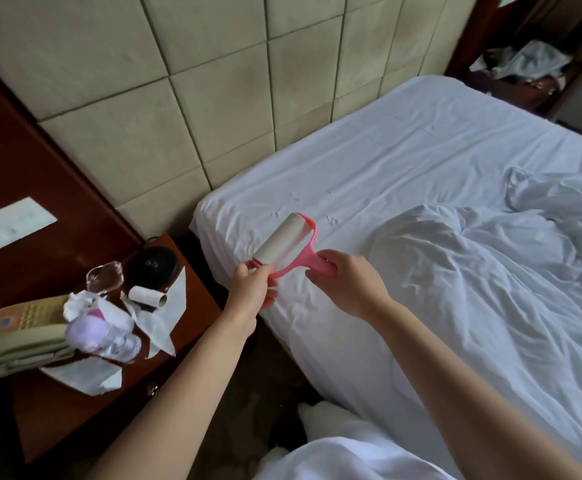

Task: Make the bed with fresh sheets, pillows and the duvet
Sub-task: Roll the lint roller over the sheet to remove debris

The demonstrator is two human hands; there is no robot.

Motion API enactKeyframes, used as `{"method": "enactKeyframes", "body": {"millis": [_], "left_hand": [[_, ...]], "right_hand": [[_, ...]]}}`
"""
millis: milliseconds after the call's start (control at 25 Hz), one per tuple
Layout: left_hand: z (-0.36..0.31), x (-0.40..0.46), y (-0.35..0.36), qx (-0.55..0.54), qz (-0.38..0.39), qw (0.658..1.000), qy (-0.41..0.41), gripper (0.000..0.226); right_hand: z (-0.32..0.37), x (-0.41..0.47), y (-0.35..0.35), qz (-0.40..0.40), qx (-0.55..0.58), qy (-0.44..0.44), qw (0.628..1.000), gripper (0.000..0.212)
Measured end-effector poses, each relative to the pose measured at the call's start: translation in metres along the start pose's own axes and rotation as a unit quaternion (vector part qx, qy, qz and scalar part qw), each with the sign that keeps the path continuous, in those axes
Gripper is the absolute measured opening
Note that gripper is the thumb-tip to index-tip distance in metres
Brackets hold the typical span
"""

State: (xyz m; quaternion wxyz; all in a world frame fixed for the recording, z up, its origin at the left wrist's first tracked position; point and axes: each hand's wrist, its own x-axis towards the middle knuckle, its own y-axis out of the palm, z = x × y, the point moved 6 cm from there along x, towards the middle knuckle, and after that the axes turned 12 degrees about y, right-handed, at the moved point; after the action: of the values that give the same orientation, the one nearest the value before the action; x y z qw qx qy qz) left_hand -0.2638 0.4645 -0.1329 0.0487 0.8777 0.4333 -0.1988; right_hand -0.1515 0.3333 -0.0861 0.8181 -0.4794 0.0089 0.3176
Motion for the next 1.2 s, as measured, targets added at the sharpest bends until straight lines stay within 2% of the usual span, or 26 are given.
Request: {"method": "enactKeyframes", "body": {"millis": [360, 520, 760, 1000, 1200], "left_hand": [[-0.028, 0.107, 0.049, 0.067, 0.032, 0.997, -0.019, 0.022], [-0.037, 0.136, 0.072, 0.083, 0.031, 0.996, -0.026, 0.012], [-0.031, 0.164, 0.089, 0.106, 0.021, 0.993, -0.039, 0.011], [-0.022, 0.169, 0.107, 0.108, 0.02, 0.993, -0.049, 0.02], [-0.004, 0.169, 0.117, 0.123, 0.03, 0.99, -0.059, 0.042]], "right_hand": [[-0.005, 0.107, -0.013, -0.002, 0.022, 0.045, 0.999, 0.023], [-0.013, 0.143, -0.017, 0.002, 0.039, 0.056, 0.998, 0.023], [-0.025, 0.174, -0.015, 0.025, 0.051, 0.064, 0.996, 0.02], [-0.043, 0.185, -0.012, 0.032, 0.061, 0.067, 0.995, 0.02], [-0.061, 0.187, -0.003, 0.045, 0.055, 0.081, 0.994, 0.02]]}}
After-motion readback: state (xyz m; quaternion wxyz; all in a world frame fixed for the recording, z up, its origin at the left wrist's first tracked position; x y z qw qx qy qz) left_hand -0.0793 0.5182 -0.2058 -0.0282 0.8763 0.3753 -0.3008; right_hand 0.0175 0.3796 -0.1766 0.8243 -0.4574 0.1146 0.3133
